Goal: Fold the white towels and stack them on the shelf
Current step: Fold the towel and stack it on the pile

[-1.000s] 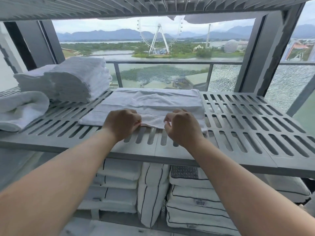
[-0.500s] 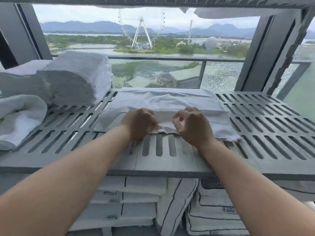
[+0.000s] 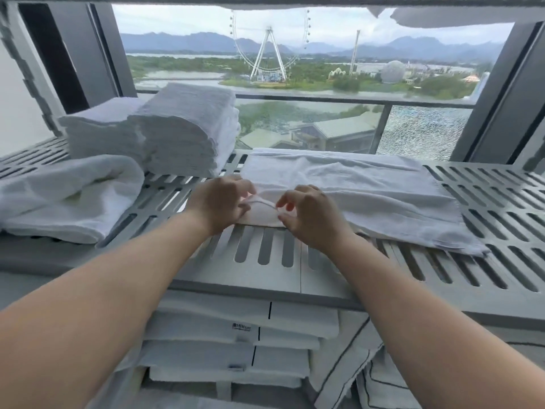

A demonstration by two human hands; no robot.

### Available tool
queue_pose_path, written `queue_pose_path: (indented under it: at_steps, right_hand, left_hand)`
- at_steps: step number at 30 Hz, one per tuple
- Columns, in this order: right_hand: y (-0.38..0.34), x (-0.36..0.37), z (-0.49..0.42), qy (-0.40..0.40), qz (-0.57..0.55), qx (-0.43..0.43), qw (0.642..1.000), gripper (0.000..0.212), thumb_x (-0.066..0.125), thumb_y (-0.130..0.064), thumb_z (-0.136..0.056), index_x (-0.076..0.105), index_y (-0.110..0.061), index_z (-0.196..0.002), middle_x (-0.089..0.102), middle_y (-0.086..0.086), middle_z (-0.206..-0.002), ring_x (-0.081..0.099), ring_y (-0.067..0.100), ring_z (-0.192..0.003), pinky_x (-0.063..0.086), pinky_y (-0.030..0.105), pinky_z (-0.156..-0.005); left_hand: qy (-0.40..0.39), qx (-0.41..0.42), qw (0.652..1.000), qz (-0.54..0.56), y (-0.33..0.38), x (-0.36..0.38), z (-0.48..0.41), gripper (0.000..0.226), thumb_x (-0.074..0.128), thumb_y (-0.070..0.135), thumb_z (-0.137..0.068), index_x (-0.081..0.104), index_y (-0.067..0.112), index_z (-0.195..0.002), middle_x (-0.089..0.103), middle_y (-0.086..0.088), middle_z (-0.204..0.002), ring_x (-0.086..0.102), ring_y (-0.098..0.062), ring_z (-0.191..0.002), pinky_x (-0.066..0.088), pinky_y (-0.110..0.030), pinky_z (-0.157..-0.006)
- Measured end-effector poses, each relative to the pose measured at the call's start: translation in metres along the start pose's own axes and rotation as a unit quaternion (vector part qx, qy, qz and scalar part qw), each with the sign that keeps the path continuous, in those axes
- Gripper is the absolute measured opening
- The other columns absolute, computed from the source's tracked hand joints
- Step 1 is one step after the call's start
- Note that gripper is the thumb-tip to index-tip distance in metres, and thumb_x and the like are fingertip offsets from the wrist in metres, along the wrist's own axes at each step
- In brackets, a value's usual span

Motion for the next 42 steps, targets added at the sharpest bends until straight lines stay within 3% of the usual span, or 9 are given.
queue_pose_path:
  at_steps: [7,13,17,19,22,27,33,37,42]
  right_hand:
    - [0.009,0.014,-0.005,-0.03,0.006,0.049,0.998,0.016,0.065,-0.031,-0.091,0.073,-0.019,-0.099,0.063,0.003,-0.099,0.056,0.024,-0.105,0.051,0.038,-0.089]
    - [0.003,0.012,-0.003,0.027,0.086,0.008,0.996,0.017,0.057,-0.021,-0.09,0.069,-0.009,-0.092,0.066,0.01,-0.095,0.058,0.03,-0.1,0.051,0.04,-0.082]
    - [-0.004,0.004,0.002,0.094,0.139,-0.009,0.986,0.013,0.065,-0.022,-0.082,0.067,-0.01,-0.084,0.064,0.007,-0.086,0.058,0.029,-0.089,0.048,0.039,-0.078]
    - [-0.006,0.008,0.001,0.068,0.135,-0.022,0.988,0.013,0.063,-0.021,-0.084,0.068,-0.009,-0.087,0.065,0.009,-0.089,0.059,0.031,-0.091,0.048,0.038,-0.079]
    - [-0.007,0.016,0.0,-0.008,0.097,-0.033,0.995,0.017,0.055,-0.023,-0.09,0.067,-0.012,-0.096,0.066,0.009,-0.096,0.059,0.03,-0.099,0.049,0.037,-0.085]
    - [-0.019,0.018,-0.004,0.014,0.115,-0.015,0.993,0.027,0.064,-0.043,-0.087,0.068,-0.017,-0.093,0.065,0.005,-0.097,0.058,0.026,-0.1,0.046,0.039,-0.092]
    - [-0.06,0.04,-0.025,-0.007,0.035,-0.034,0.999,0.026,0.066,-0.035,-0.09,0.07,-0.019,-0.11,0.067,0.004,-0.105,0.059,0.025,-0.105,0.048,0.034,-0.09]
    - [-0.061,0.049,-0.031,0.006,0.036,0.014,0.999,0.024,0.067,-0.037,-0.089,0.073,-0.017,-0.102,0.068,0.005,-0.1,0.06,0.025,-0.099,0.047,0.032,-0.082]
    - [-0.065,0.046,-0.029,0.042,0.058,0.025,0.997,0.013,0.066,-0.025,-0.087,0.074,-0.015,-0.088,0.066,0.003,-0.092,0.06,0.025,-0.095,0.048,0.032,-0.074]
  left_hand:
    - [0.006,-0.028,0.99,-0.135,-0.01,-0.01,0.032,0.017,0.058,0.014,-0.086,0.073,0.023,-0.089,0.064,0.009,-0.097,0.063,-0.022,-0.091,0.049,-0.03,-0.063]
    - [-0.035,-0.124,0.987,-0.092,-0.01,0.002,0.032,0.013,0.054,0.015,-0.096,0.067,0.014,-0.092,0.059,0.001,-0.104,0.061,-0.028,-0.098,0.047,-0.035,-0.077]
    - [0.034,-0.103,0.983,-0.146,-0.007,-0.009,0.025,0.008,0.06,0.007,-0.09,0.067,0.011,-0.089,0.047,-0.004,-0.088,0.057,-0.03,-0.085,0.046,-0.036,-0.061]
    - [0.054,-0.104,0.979,-0.168,-0.007,-0.012,0.019,0.013,0.057,0.012,-0.092,0.069,0.008,-0.093,0.05,-0.008,-0.089,0.058,-0.031,-0.084,0.05,-0.039,-0.062]
    - [0.017,-0.087,0.988,-0.129,-0.01,-0.001,0.019,0.02,0.06,0.014,-0.091,0.074,0.022,-0.103,0.064,-0.003,-0.099,0.065,-0.031,-0.092,0.054,-0.039,-0.075]
    - [0.025,-0.049,0.996,-0.077,-0.03,-0.004,0.027,0.016,0.062,0.021,-0.091,0.073,0.028,-0.1,0.074,-0.001,-0.093,0.069,-0.029,-0.084,0.054,-0.033,-0.07]
    - [0.035,-0.013,0.997,0.069,-0.045,-0.005,0.036,0.007,0.075,0.028,-0.088,0.08,0.03,-0.091,0.072,0.009,-0.093,0.066,-0.018,-0.086,0.052,-0.032,-0.069]
    - [0.036,0.015,0.989,0.142,-0.05,-0.006,0.032,0.006,0.078,0.024,-0.084,0.081,0.027,-0.088,0.073,0.008,-0.086,0.06,-0.012,-0.071,0.048,-0.027,-0.068]
    - [0.046,0.002,0.989,0.141,-0.059,-0.002,0.031,0.007,0.074,0.026,-0.085,0.079,0.03,-0.088,0.073,0.008,-0.089,0.066,-0.016,-0.081,0.053,-0.031,-0.072]
Point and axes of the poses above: each hand's wrist, its own z-axis away from the middle knuckle, its own x-axis out of the palm, y = z × x, the point moved 5 cm from there along -z, towards the middle knuckle
